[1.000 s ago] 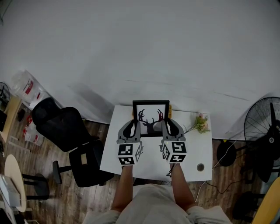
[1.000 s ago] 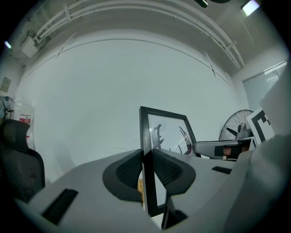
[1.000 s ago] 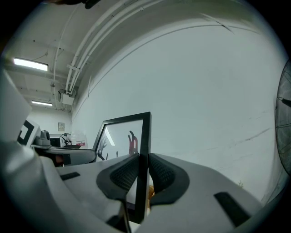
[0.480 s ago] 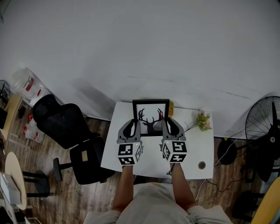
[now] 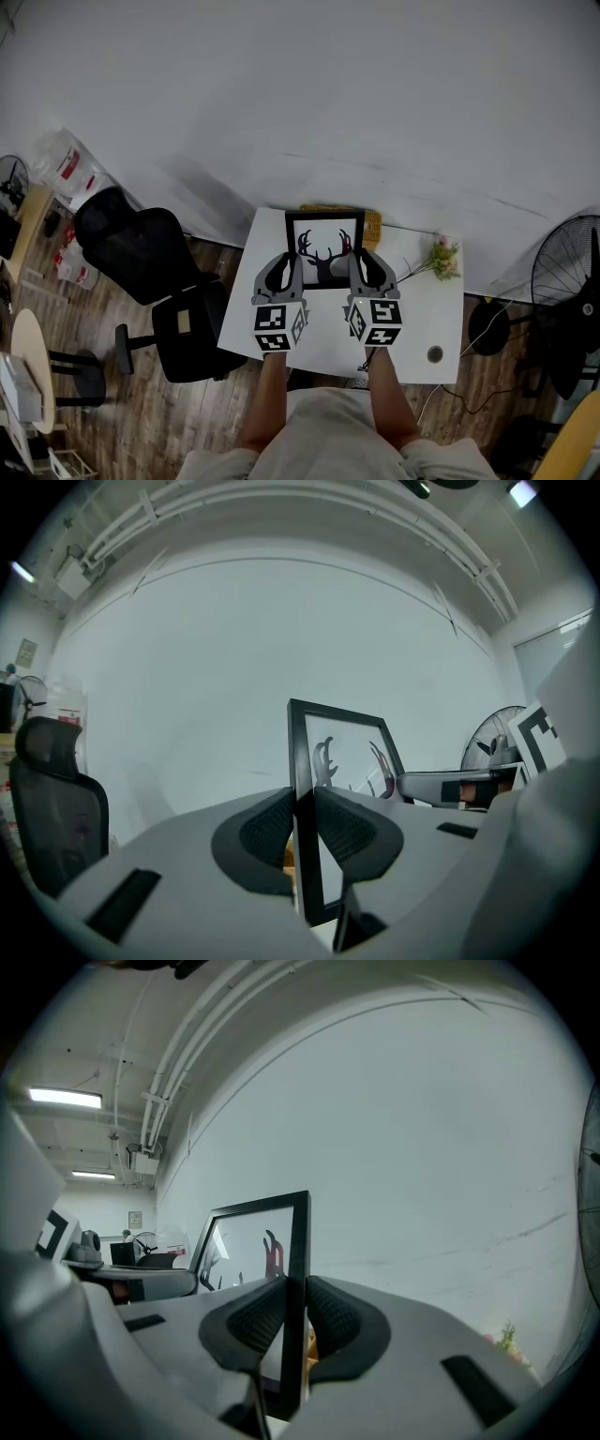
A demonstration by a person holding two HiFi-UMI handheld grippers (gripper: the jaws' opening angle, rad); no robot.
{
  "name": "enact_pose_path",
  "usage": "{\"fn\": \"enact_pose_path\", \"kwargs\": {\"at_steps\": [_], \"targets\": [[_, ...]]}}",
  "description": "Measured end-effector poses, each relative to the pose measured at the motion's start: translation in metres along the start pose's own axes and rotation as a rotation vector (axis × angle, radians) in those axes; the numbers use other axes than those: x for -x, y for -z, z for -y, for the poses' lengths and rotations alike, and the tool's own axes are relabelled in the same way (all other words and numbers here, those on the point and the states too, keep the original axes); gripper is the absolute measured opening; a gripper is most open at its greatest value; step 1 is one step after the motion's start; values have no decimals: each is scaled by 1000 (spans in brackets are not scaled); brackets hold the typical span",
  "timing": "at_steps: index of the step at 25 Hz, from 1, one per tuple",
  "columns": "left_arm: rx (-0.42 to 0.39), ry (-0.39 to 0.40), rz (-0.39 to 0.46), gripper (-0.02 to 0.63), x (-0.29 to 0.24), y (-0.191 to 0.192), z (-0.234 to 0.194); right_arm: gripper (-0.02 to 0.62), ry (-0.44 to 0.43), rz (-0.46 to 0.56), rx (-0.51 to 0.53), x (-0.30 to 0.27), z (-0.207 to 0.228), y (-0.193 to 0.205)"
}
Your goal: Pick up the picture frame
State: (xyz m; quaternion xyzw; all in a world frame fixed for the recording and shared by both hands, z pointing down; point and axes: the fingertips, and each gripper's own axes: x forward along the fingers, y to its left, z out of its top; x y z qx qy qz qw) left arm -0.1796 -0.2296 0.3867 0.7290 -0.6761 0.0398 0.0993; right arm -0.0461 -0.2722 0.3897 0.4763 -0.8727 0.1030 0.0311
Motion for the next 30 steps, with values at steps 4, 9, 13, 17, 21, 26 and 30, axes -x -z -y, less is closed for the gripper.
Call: {"fn": "enact_pose_path", "kwargs": {"at_steps": [4,9,13,17,21,26,30], "targets": [[-3,-8,-5,87,3,2,-5,74,-5,-1,-4,-1,-5,5],[-4,-7,-8,87,6,3,-4,74,-4,-2,-5,1,-6,6],[-3,-3,-7,87,6,5,-4,74,-5,-4,-6,2,-6,7],[8,-5,-3,87,8,4,-6,74,-11,-5,4,2,-8,5],[16,-12,10,87,9,1,-8,74,-22,1,22,1,-11,1],[26,-19,19,87,9,-1,-13,74,-32,3,39,-3,-15,-3],[30,-18,20,87,8,-2,-14,74,-34,2,43,-4,-16,-4]]}}
